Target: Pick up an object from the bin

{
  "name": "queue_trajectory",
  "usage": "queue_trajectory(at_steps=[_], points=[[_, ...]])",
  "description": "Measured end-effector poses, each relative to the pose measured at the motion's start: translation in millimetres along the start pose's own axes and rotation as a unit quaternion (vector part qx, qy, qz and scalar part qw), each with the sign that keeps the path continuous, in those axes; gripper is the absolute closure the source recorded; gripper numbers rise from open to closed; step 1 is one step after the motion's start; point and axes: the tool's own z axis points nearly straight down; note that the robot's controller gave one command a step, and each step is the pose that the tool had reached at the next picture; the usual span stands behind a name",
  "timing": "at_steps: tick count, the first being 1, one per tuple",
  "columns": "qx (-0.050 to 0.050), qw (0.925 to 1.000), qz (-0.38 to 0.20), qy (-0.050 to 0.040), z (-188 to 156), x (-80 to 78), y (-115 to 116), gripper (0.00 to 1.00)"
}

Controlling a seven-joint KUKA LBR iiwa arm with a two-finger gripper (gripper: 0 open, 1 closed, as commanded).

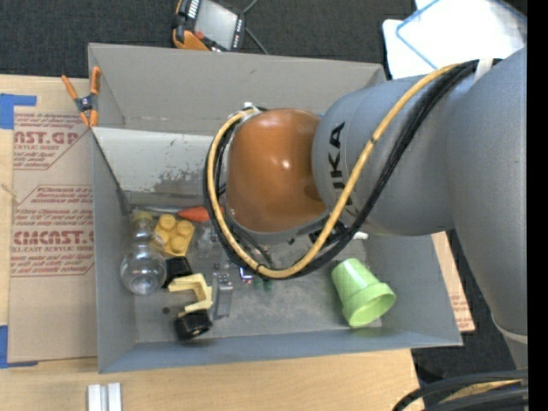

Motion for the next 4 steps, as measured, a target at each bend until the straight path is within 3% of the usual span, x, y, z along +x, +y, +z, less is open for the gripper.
queue_trajectory(at_steps=[1, 2, 3, 4], points=[[-0.001, 1.0, 0.001, -0.0033, -3, -2.0, -1, 0.0], [0.0, 0.9875, -0.157, -0.0077, 97, -1.6, -10, 0.0], [-0.003, 0.9913, -0.131, -0.0127, 106, 1.4, -12, 0.0], [0.009, 0.9338, -0.357, -0.0155, 102, -2.6, 23, 0.0]])
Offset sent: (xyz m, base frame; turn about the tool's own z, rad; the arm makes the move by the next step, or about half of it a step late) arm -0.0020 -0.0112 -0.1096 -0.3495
